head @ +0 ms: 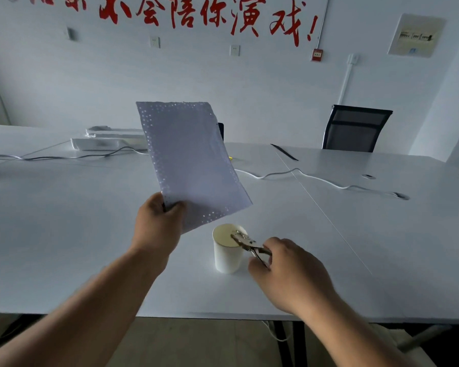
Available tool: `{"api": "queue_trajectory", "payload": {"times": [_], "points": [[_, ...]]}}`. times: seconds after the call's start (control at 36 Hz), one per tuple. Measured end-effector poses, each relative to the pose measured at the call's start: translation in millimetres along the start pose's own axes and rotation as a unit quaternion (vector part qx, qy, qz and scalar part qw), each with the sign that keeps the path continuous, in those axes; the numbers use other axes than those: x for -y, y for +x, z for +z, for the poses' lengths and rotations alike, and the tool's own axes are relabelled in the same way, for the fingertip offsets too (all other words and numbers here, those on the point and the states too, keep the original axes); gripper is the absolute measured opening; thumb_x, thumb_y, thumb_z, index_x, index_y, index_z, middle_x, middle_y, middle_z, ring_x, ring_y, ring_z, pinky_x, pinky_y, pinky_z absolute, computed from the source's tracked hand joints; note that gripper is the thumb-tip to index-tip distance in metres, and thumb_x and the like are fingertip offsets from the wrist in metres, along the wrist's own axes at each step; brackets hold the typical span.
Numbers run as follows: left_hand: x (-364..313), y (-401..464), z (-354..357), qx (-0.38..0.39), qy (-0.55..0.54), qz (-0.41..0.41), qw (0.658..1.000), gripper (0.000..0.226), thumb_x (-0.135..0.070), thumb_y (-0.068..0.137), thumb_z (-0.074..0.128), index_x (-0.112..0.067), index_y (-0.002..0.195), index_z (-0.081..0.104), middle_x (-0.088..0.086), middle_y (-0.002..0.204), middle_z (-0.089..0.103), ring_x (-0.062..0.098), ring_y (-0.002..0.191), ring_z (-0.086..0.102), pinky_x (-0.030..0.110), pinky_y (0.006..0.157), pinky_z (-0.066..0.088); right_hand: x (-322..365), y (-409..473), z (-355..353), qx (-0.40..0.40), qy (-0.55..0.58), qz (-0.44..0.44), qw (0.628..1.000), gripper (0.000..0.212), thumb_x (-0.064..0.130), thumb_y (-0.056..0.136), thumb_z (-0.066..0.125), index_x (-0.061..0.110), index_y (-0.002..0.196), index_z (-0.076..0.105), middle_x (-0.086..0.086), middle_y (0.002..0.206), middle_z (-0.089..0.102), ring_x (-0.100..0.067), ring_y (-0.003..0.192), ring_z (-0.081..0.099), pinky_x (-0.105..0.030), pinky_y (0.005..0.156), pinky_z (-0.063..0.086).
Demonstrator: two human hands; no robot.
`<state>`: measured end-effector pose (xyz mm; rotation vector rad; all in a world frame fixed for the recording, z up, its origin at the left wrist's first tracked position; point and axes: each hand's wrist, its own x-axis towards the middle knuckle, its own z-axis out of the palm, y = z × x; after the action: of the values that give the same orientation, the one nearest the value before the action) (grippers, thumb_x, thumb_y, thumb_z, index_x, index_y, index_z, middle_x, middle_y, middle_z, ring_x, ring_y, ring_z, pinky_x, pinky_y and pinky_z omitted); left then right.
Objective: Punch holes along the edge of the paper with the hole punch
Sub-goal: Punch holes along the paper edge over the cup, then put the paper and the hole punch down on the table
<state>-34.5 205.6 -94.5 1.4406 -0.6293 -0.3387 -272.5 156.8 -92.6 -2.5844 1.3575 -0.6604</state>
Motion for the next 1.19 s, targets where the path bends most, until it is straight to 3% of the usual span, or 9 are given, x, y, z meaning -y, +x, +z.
{"api": "queue_trajectory", "payload": {"times": [0.14,0.22,0.31,0.39,0.44,0.58,0.78,0.94,1.19], "points": [[-1.6,1.3,-12.1,-0.008,-0.020,-0.038,0.999,0.026,-0.012,0.083,0.061,-0.011,0.101,0.080,0.015,0.106,0.086,0.031,0.094,0.077,0.050,0.097,0.063,-2.3,2.0,-1.4,-0.005,0.004,0.001,1.000,0.041,0.059,0.090,0.046,0.025,0.107,0.060,0.003,0.102,0.065,-0.025,0.091,0.064,-0.034,0.073,0.049],[-4.9,9.8,-24.8,-0.001,-0.044,-0.063,0.997,0.025,-0.006,0.087,0.063,-0.008,0.104,0.082,0.018,0.110,0.087,0.037,0.107,0.083,0.056,0.107,0.062,-10.2,3.6,-4.8,0.002,0.052,0.030,0.998,0.035,0.059,0.087,0.050,0.026,0.094,0.060,0.005,0.093,0.068,-0.023,0.085,0.063,-0.034,0.068,0.046],[-3.1,24.1,-45.9,0.015,-0.046,-0.088,0.995,0.026,0.008,0.096,0.059,-0.007,0.091,0.079,0.012,0.096,0.088,0.025,0.075,0.083,0.039,0.084,0.070,-27.3,8.5,-11.0,-0.016,0.131,0.100,0.986,0.038,0.056,0.084,0.057,0.019,0.077,0.057,0.001,0.071,0.066,-0.025,0.074,0.064,-0.033,0.063,0.048],[2.0,42.5,-73.7,-0.003,0.015,-0.094,0.995,0.025,0.008,0.100,0.057,-0.009,0.091,0.071,0.014,0.093,0.070,0.024,0.073,0.065,0.023,0.054,0.063,-50.6,13.3,-10.8,-0.019,0.170,0.150,0.974,0.045,0.055,0.082,0.063,0.012,0.071,0.057,-0.005,0.060,0.063,-0.029,0.065,0.063,-0.034,0.058,0.046],[9.4,56.2,-92.8,-0.014,0.072,-0.094,0.993,0.021,0.006,0.101,0.057,-0.009,0.106,0.072,0.016,0.095,0.065,0.023,0.071,0.059,0.017,0.047,0.059,-65.8,15.0,-6.4,-0.015,0.170,0.182,0.968,0.047,0.055,0.081,0.064,0.010,0.070,0.057,-0.009,0.061,0.067,-0.033,0.064,0.064,-0.036,0.059,0.050],[41.5,78.6,-126.2,-0.024,0.238,-0.121,0.963,0.031,0.004,0.096,0.065,-0.003,0.125,0.073,0.024,0.108,0.073,0.035,0.082,0.065,0.031,0.069,0.057,-96.5,19.4,12.5,-0.032,0.090,0.242,0.965,0.045,0.051,0.078,0.061,0.015,0.059,0.042,-0.008,0.067,0.049,-0.029,0.055,0.044,-0.031,0.050,0.033],[88.5,98.3,-150.5,-0.046,0.400,-0.119,0.908,0.038,-0.022,0.075,0.064,-0.018,0.112,0.072,0.017,0.091,0.076,0.039,0.080,0.072,0.045,0.075,0.061,-106.3,32.2,34.2,-0.044,-0.075,0.257,0.963,0.049,0.051,0.081,0.057,0.008,0.100,0.075,-0.020,0.104,0.069,-0.040,0.104,0.061,-0.040,0.085,0.051],[73.9,72.9,-138.7,-0.029,0.501,-0.071,0.862,0.054,-0.024,0.085,0.057,-0.027,0.138,0.064,0.021,0.140,0.074,0.047,0.126,0.069,0.054,0.105,0.050,-105.2,40.1,44.8,-0.064,-0.099,0.275,0.954,0.050,0.048,0.083,0.057,0.005,0.101,0.075,-0.022,0.107,0.067,-0.042,0.107,0.057,-0.042,0.090,0.049],[76.1,64.2,-129.6,-0.040,0.577,-0.046,0.814,0.062,-0.023,0.096,0.058,-0.013,0.157,0.055,0.026,0.156,0.059,0.051,0.143,0.052,0.060,0.115,0.041,-106.7,37.3,47.8,-0.075,-0.119,0.270,0.953,0.054,0.054,0.084,0.056,0.006,0.102,0.073,-0.021,0.108,0.066,-0.042,0.110,0.056,-0.043,0.093,0.048]]}}
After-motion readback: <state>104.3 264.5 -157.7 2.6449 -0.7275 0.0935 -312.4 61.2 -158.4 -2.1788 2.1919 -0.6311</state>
